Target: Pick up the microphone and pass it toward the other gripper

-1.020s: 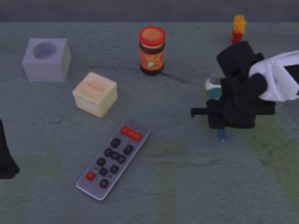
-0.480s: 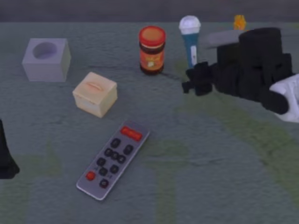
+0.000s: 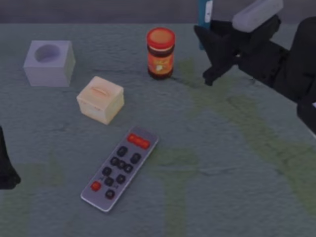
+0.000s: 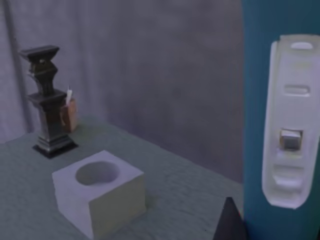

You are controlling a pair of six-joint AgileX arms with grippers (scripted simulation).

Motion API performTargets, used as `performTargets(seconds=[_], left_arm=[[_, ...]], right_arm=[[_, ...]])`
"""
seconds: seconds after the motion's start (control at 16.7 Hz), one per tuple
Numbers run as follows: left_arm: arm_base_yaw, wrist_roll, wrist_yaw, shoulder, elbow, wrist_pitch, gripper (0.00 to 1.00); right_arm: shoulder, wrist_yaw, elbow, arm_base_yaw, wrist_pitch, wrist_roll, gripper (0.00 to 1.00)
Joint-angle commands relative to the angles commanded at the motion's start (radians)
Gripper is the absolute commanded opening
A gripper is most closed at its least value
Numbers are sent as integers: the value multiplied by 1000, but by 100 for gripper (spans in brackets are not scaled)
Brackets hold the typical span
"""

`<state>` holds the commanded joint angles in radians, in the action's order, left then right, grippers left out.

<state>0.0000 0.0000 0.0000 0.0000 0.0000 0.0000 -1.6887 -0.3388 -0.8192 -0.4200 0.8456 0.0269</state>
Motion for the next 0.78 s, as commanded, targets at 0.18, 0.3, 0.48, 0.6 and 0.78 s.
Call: performTargets(seconds=[0.18, 0.3, 0.48, 0.6, 0.78], left_arm=[[0, 0, 0, 0, 0, 0, 100], [0, 0, 0, 0, 0, 0, 100], [0, 0, 0, 0, 0, 0, 100], [0, 0, 0, 0, 0, 0, 100], [0, 0, 0, 0, 0, 0, 100]], right_arm=[[12, -9, 8, 0, 25, -10, 0], [12, -9, 8, 0, 25, -10, 0], [13, 7, 10, -17, 35, -6, 0], [27, 51, 31, -60, 68, -2, 0], [56, 136, 75, -149, 133, 6, 0]])
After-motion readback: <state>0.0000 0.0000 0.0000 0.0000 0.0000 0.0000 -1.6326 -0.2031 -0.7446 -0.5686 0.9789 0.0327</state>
